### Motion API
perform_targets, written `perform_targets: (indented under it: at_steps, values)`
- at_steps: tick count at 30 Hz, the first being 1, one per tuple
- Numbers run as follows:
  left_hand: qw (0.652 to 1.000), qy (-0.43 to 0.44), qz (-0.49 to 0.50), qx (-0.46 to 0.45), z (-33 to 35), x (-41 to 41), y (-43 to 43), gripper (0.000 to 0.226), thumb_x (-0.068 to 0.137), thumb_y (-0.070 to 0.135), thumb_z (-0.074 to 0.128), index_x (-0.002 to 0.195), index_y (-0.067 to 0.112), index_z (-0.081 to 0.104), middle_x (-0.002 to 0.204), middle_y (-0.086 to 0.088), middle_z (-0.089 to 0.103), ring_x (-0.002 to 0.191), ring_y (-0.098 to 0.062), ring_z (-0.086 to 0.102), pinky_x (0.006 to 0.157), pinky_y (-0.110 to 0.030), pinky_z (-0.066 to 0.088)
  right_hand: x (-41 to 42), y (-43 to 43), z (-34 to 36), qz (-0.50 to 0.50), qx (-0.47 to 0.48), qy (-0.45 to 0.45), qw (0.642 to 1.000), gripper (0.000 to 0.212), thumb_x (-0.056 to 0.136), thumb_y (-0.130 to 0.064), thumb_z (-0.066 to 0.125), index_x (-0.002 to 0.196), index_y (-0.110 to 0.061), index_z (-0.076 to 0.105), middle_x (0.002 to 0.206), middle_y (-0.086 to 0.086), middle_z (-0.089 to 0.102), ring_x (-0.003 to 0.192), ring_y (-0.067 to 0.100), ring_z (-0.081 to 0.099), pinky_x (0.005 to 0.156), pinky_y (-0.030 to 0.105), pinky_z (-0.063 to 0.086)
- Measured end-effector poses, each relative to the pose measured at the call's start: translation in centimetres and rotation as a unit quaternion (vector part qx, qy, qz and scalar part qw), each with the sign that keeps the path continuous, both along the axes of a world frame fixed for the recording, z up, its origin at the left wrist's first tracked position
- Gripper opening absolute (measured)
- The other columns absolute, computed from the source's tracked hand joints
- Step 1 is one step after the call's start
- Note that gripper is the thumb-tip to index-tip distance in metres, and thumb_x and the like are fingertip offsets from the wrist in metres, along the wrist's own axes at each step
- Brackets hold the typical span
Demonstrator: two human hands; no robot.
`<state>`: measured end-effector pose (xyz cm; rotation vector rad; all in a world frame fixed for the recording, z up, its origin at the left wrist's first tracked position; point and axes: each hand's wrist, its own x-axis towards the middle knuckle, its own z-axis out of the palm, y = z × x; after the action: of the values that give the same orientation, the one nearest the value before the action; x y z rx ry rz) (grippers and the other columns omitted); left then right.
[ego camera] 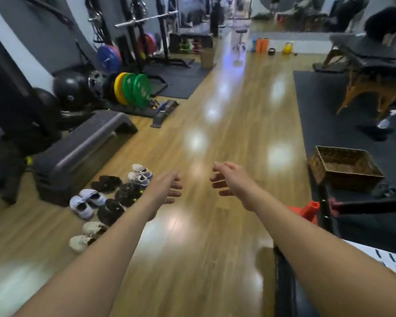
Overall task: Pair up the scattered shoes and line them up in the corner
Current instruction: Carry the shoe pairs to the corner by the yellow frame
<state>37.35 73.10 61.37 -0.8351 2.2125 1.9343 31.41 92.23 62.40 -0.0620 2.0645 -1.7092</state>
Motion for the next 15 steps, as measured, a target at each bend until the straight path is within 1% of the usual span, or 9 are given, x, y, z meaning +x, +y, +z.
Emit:
perform_targets:
  at_steps: [2, 4, 6, 9, 11, 13, 15]
  values:
    - [1.0, 0.006, 0.028, -0.003, -0.9, -1.5, 0.2, 0.034, 0.099, 0.041, 0.048, 0.101, 0.011, 0.061, 0.092, -0.008, 0.066, 0.077, -0.021, 0.064, 0.077, -0.035, 0.048, -2.8, -0.5, -0.2, 0.027, 0.016, 0.004, 1.0, 0.023, 0.098, -0.038, 0.05, 0.094, -0.019, 0.062, 0.093, 0.006, 0.067, 0.079, 0.02, 0.063, 0.07, 0.034, 0.046]
    - [0.997, 0.023, 0.066, -0.018, -1.9, -2.8, 0.1, 0.032, 0.099, 0.036, 0.049, 0.103, 0.007, 0.062, 0.092, -0.011, 0.067, 0.076, -0.021, 0.065, 0.075, -0.035, 0.048, -5.5, -1.2, -0.6, 0.045, 0.031, 0.006, 0.998, 0.023, 0.097, -0.039, 0.051, 0.093, -0.02, 0.062, 0.094, 0.006, 0.068, 0.079, 0.019, 0.063, 0.069, 0.033, 0.046]
    - [0.993, 0.026, 0.115, -0.024, -2.5, -3.8, -0.4, 0.03, 0.098, 0.035, 0.05, 0.097, 0.008, 0.063, 0.09, -0.011, 0.067, 0.072, -0.02, 0.065, 0.071, -0.034, 0.047, -7.4, -2.3, -0.7, 0.061, 0.04, -0.002, 0.997, 0.024, 0.097, -0.041, 0.051, 0.095, -0.02, 0.062, 0.094, 0.006, 0.068, 0.08, 0.02, 0.063, 0.069, 0.033, 0.045]
    - [0.984, 0.032, 0.17, -0.033, -3.1, -6.4, -1.9, 0.036, 0.098, 0.042, 0.047, 0.091, 0.011, 0.063, 0.084, -0.008, 0.067, 0.071, -0.02, 0.064, 0.071, -0.035, 0.047, -10.6, -4.3, -1.3, 0.099, 0.026, 0.0, 0.995, 0.029, 0.096, -0.043, 0.051, 0.102, -0.018, 0.063, 0.094, 0.006, 0.068, 0.08, 0.02, 0.064, 0.069, 0.033, 0.046]
    - [0.982, 0.028, 0.185, -0.031, -3.2, -8.6, -2.8, 0.04, 0.098, 0.045, 0.046, 0.09, 0.01, 0.063, 0.081, -0.007, 0.068, 0.07, -0.02, 0.065, 0.068, -0.034, 0.048, -12.7, -5.3, -1.8, 0.117, 0.039, 0.001, 0.992, 0.032, 0.096, -0.045, 0.05, 0.105, -0.017, 0.063, 0.096, 0.006, 0.069, 0.082, 0.021, 0.065, 0.069, 0.034, 0.047]
    - [0.982, 0.033, 0.182, -0.022, -3.2, -10.8, -3.6, 0.039, 0.099, 0.042, 0.045, 0.091, 0.009, 0.064, 0.081, -0.007, 0.068, 0.07, -0.02, 0.064, 0.065, -0.032, 0.047, -14.9, -6.2, -2.3, 0.127, 0.06, -0.012, 0.99, 0.035, 0.096, -0.047, 0.049, 0.108, -0.016, 0.062, 0.094, 0.005, 0.068, 0.082, 0.021, 0.065, 0.069, 0.034, 0.047]
    - [0.984, 0.041, 0.17, -0.02, -3.4, -13.3, -4.7, 0.038, 0.1, 0.038, 0.044, 0.097, 0.006, 0.065, 0.084, -0.009, 0.068, 0.071, -0.02, 0.064, 0.068, -0.033, 0.047, -17.2, -7.4, -2.7, 0.132, 0.084, -0.031, 0.987, 0.038, 0.096, -0.048, 0.048, 0.109, -0.015, 0.062, 0.092, 0.003, 0.067, 0.08, 0.02, 0.064, 0.07, 0.033, 0.047]
